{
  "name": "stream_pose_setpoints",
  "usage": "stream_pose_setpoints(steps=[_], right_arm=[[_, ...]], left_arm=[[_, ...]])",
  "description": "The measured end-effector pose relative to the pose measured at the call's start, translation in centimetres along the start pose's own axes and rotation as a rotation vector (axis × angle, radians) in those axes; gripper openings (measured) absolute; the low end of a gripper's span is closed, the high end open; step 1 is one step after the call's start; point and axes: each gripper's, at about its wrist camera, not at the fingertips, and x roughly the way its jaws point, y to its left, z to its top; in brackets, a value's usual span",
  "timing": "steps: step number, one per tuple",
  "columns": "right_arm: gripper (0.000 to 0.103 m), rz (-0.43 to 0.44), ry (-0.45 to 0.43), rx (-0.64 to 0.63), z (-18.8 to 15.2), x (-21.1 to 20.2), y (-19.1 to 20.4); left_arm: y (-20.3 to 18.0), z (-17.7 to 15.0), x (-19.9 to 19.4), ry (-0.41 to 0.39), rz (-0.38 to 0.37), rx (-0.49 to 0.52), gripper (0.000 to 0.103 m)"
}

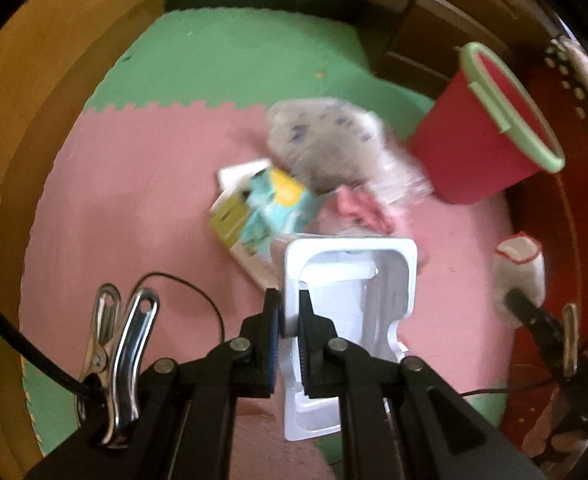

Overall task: Collect trash
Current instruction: 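Carry the tray in the left tool and glove in the right tool over the red bucket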

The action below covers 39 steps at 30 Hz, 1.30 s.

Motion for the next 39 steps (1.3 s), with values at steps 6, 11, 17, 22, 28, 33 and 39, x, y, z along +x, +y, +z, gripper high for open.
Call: stream_pose_setpoints(steps=[6,11,17,22,28,33,39], right_arm=[[0.022,0.033,-0.027,0.026,3.9,-4.2,-0.6],[0.022,0.015,-0.078,0.043,7.5,-6.9,-1.8],[0.022,-0.008,-0.144,0.098,11.5,-9.3,-4.1],[0.022,0.003,-0.2,0.135,13.0,-10.1,-5.9],[0.022,0.044,-0.209,0.094,14.0,-9.6,-9.0],[0.022,0.06,-0.214,0.077,15.7,-10.2,-12.1],[0.022,0.015,-0.239,0.124,17.0,-10.4,-14.0]], left_arm=[[-4.3,3.7,-4.2,-0.025,-0.026,0.076,0.008],[-7.6,7.9,-6.1,-0.06,-0.046,0.128,0.008],[-11.9,12.0,-7.2,-0.091,-0.067,0.187,0.008],[-16.2,14.4,-6.7,-0.105,-0.056,0.217,0.008],[-21.3,16.1,-5.6,-0.137,-0.038,0.148,0.008],[-26.0,17.8,-4.0,-0.141,-0.036,0.154,0.008],[-29.6,20.6,-0.3,-0.123,-0.042,0.201,0.008]])
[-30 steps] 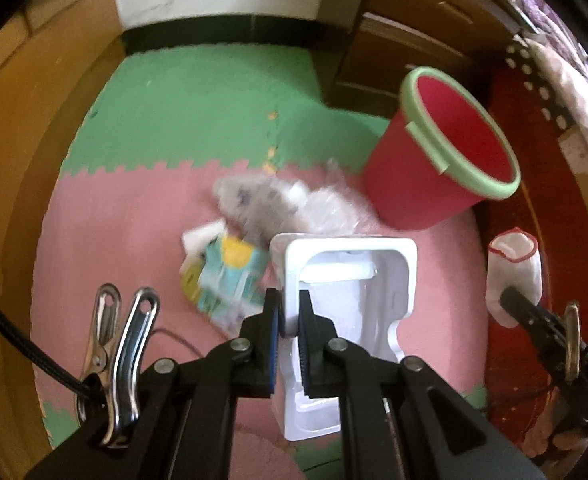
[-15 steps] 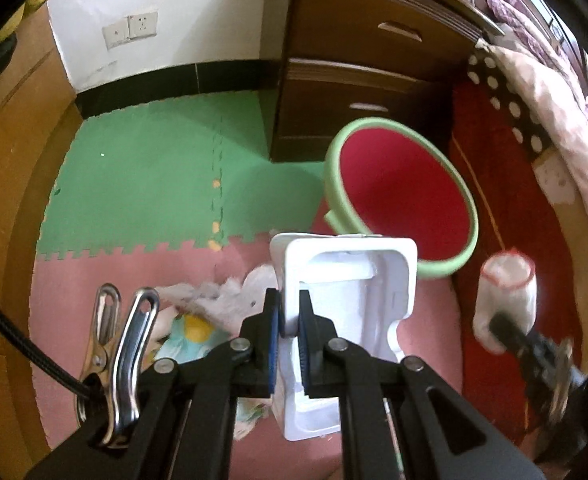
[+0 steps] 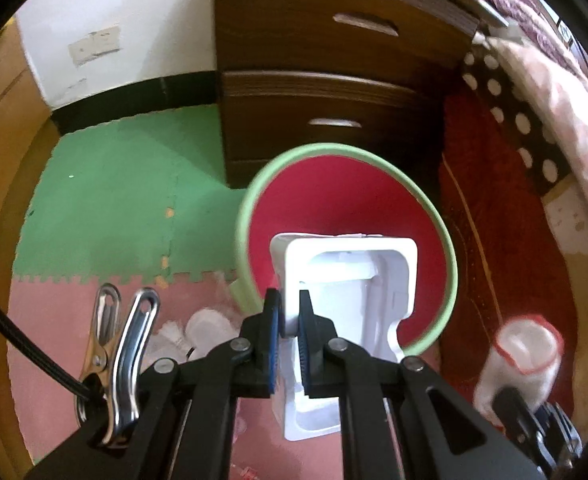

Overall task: Collect trash
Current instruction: 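Carry the tray in the left tool and glove in the right tool over the red bucket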

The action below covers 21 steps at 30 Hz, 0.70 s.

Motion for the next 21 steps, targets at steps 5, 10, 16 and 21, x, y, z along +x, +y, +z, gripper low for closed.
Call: stream_pose_setpoints(steps=[5,10,16,21], right_arm=[[0.022,-0.051,-0.011,0.045,0.7,0.0,-0.9],[0.022,-0.086,-0.004,0.091,0.8,1.0,-1.0],[0.022,-0.096,0.017,0.086,1.3,2.8,-0.2],[0.022,-0.093,0.033,0.075,2.0,4.3,0.3]], left_arm=[[-0.8,1.4,3.7,0.03,0.009,0.039,0.008],[-0.7,2.5,6.2,0.071,-0.004,0.032,0.009],[-0.8,3.0,6.3,0.065,-0.025,0.06,0.018],[-1.0,2.9,5.8,0.056,-0.031,0.087,0.033]])
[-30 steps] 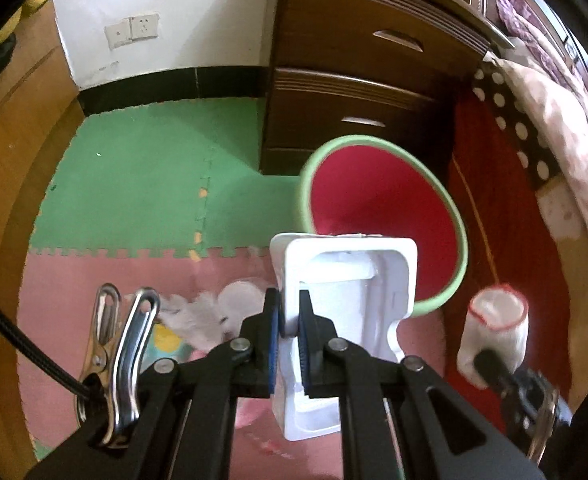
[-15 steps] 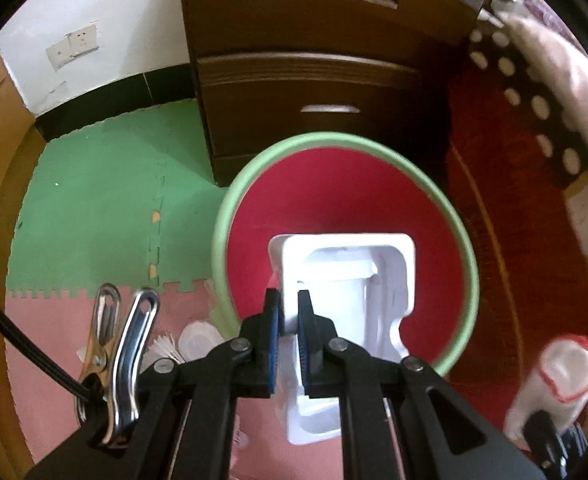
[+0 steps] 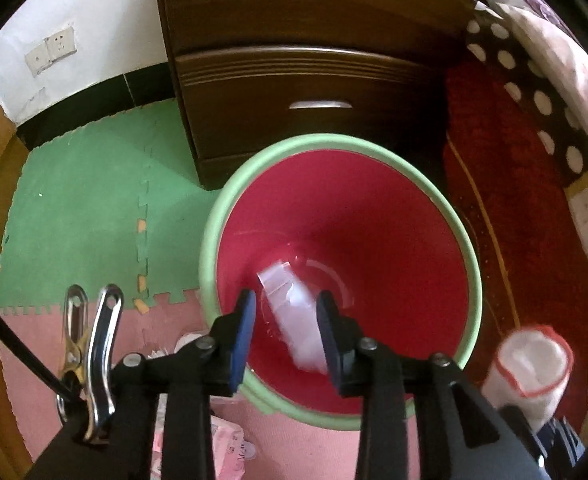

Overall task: Collect trash
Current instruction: 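Carry the tray in the left tool and glove in the right tool over the red bucket, then open the left tool dropping the tray while the right tool drops the glove into the bucket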

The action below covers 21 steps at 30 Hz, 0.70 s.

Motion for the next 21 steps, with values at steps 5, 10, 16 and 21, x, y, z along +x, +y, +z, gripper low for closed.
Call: stream_pose_setpoints(steps=[5,10,16,21], right_arm=[[0.022,0.006,0.01,-0.016,0.4,0.9,0.6],[0.022,0.008,0.028,-0.029,0.7,2.1,0.9],[0.022,0.005,0.059,-0.041,1.1,3.9,1.2],[0.023,0.019,0.066,-0.042,1.4,4.9,1.7]], left_arm=[[0.2,-0.4,-0.8,-0.002,0.003,0.013,0.033],[0.8,-0.6,-1.6,0.003,0.016,0.005,0.033],[1.8,-1.1,-2.6,-0.005,0.031,0.001,0.033],[3.0,-1.8,-2.9,-0.001,0.07,0.007,0.033]])
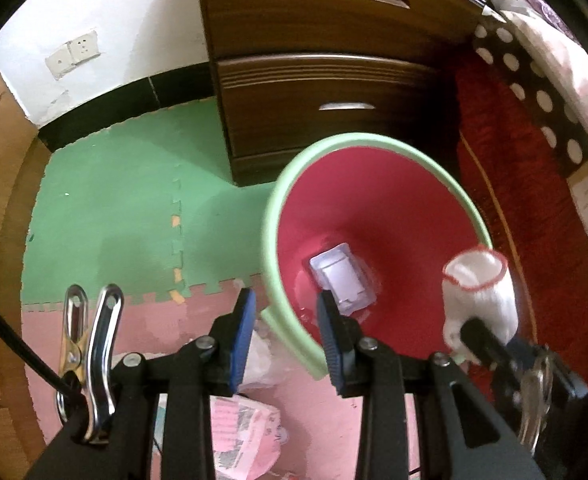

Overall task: Collect trash
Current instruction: 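Open the left tool dropping the tray while the right tool drops the glove into the bucket, then move both open tools back toward the trash pile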

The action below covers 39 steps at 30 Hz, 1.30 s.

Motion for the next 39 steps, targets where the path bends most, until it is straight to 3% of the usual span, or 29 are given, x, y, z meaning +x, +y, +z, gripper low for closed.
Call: stream_pose_setpoints(steps=[10,25,39], right_arm=[[0.049,-0.022,-0.013,-0.028,0.2,0.5,1.0],[0.049,-0.002,-0.051,-0.005,-2.1,-1.0,1.5],[0.049,-0.03,-0.105,0.004,-10.0,-4.7,1.5]], left_arm=[[1.5,-0.4,-0.3,-0.002,0.031,-0.003,0.033],[3.7,-3.1,-1.8,-0.034,0.033,-0.001,0.033],[9.2,-10.5,-4.9,-0.089,0.098,-0.06,0.033]])
